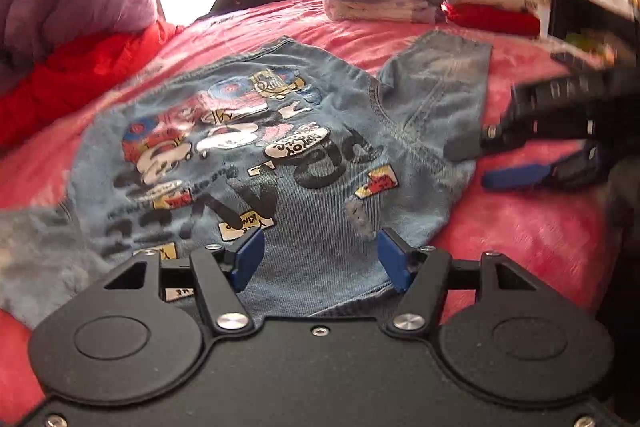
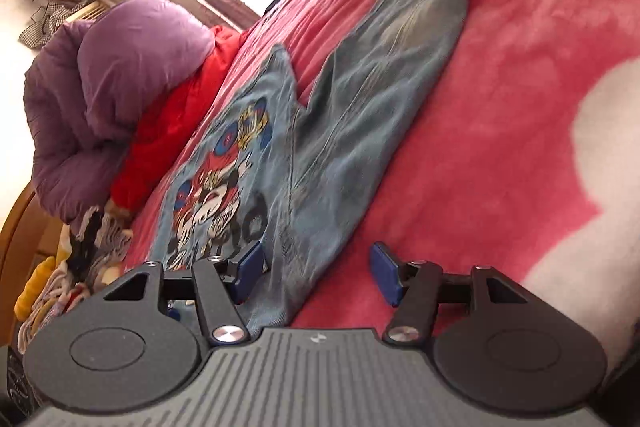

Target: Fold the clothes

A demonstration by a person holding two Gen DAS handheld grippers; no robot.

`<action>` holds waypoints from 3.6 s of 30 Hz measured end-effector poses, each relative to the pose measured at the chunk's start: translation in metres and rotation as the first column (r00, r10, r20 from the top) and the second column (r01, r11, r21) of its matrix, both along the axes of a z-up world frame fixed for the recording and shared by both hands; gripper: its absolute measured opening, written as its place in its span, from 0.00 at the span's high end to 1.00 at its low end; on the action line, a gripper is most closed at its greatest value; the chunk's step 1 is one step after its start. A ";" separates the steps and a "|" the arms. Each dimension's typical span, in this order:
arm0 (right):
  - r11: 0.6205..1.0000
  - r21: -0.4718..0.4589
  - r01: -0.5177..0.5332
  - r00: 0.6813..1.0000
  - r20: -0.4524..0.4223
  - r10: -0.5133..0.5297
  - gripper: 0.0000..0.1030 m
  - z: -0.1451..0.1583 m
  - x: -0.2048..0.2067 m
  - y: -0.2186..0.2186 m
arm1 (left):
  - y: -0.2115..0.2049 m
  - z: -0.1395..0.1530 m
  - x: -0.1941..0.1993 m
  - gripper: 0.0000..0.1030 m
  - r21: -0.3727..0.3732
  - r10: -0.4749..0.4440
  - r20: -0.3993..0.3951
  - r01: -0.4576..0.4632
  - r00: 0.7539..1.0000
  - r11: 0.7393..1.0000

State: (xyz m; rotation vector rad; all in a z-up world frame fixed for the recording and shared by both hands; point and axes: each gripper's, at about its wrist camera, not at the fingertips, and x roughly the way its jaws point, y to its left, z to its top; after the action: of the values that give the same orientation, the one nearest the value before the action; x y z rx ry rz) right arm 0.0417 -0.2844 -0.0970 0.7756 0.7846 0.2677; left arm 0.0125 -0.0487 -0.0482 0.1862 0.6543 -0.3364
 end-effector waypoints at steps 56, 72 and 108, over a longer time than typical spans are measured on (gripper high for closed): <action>0.992 -0.121 0.039 0.991 0.129 -0.023 0.83 0.004 0.017 0.014 | -0.120 0.025 0.308 0.96 0.082 0.147 -0.308 -0.127 0.940 0.988; 0.857 -0.504 -0.111 0.873 0.362 0.326 0.95 0.050 -0.011 0.076 | 0.019 0.037 0.281 0.97 -0.365 0.196 -0.307 -0.306 0.931 0.879; 0.628 -0.685 -0.370 0.750 0.179 0.637 0.94 0.035 -0.008 0.136 | 0.070 -0.009 0.340 0.92 -0.417 0.314 -0.351 -0.448 0.882 0.791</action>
State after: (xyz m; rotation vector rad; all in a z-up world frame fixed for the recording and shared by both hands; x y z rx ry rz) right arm 0.0335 -0.1482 -0.0624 -0.1702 0.6161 0.6406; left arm 0.3526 0.0210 -0.0572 -0.4895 0.8322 -0.1197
